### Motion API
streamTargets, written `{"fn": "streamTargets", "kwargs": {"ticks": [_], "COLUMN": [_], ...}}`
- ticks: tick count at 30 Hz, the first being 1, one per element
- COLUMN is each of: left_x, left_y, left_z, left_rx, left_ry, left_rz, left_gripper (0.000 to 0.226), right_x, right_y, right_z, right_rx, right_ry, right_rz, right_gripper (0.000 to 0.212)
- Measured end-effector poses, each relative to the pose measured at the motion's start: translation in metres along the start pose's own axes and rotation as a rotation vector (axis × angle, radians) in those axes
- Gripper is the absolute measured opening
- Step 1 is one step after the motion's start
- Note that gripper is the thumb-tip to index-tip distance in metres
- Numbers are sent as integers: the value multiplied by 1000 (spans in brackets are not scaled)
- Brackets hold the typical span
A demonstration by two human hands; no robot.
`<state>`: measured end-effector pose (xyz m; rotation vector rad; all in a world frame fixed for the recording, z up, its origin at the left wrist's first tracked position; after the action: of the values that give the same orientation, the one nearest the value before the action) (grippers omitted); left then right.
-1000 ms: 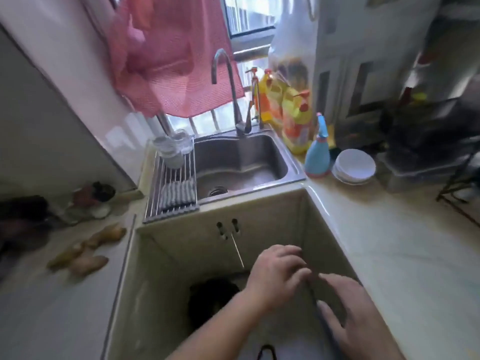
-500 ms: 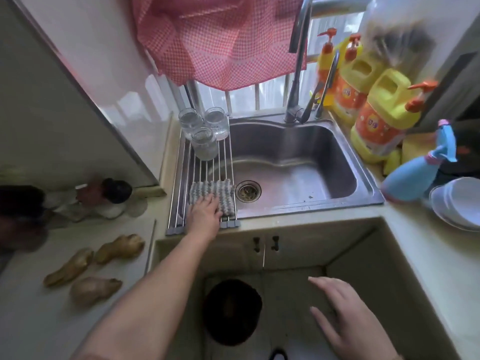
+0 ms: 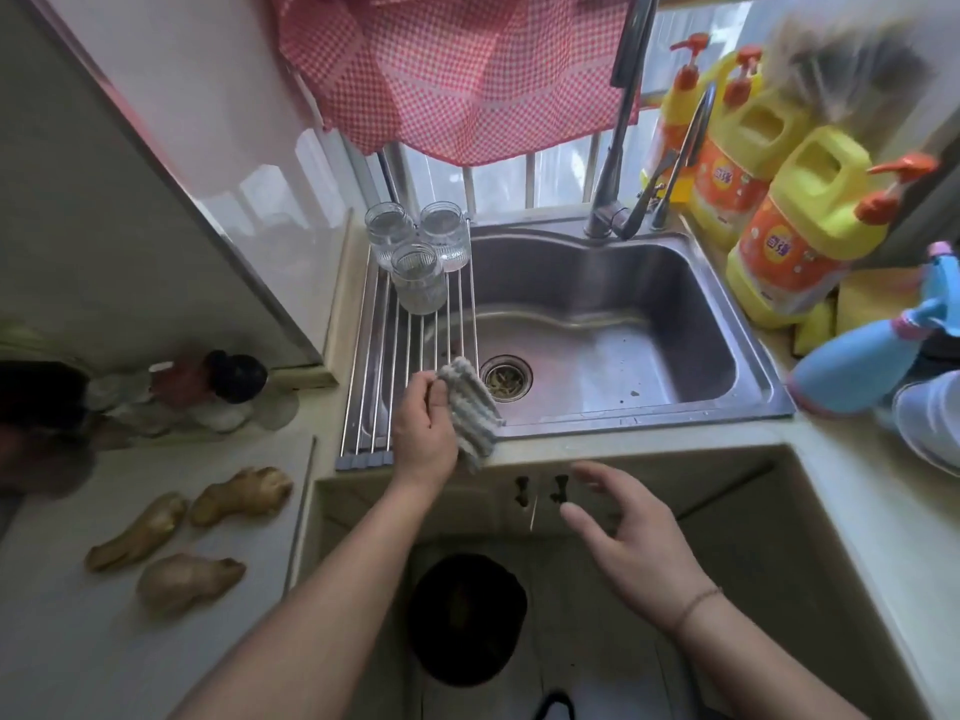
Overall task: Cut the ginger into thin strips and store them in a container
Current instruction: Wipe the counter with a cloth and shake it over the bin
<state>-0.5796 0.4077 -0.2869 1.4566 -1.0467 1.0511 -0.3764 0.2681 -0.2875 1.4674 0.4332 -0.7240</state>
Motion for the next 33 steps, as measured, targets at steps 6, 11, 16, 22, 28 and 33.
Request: {"fn": "streamTargets", "kwargs": {"ticks": [6,11,16,22,28,33], "left_x": [14,19,16,58,95,104], "left_y": [-62,-100,-134,-209,-311,-337], "left_z": [35,49,61,120,255,380], "left_rx": [-225,-450,-404,-623,-1263,-1669], "left_ry": [659,762,561,197,421,361], "left_rz": [762,1130,669,197,311,121], "left_gripper": [25,65,16,21,15,13], "right_x": [-10,7,43,96,190,222], "right_y": [2,8,33,70,129,153], "right_z": [-37,-57,-60,29,187,369], "right_rx": [-318,-339,-55,346,731,1024], "right_ry": [-408,-438,-381,-675,-955,-1070], "right_rz": [-475,-687,-410,-718,-882,-1037], "right_gripper": [95,18,14,30,29,28]}}
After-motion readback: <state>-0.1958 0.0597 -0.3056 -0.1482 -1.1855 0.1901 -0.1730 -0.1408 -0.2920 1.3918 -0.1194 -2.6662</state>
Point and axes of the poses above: each hand's wrist, its own z-axis away from the middle knuckle, its own y-axis out of the back of the hand, x = y × z, the point moved 5 cm from there along -z, towards the middle knuckle, and after that the axes turned 13 degrees about z, right-handed, at the moved point
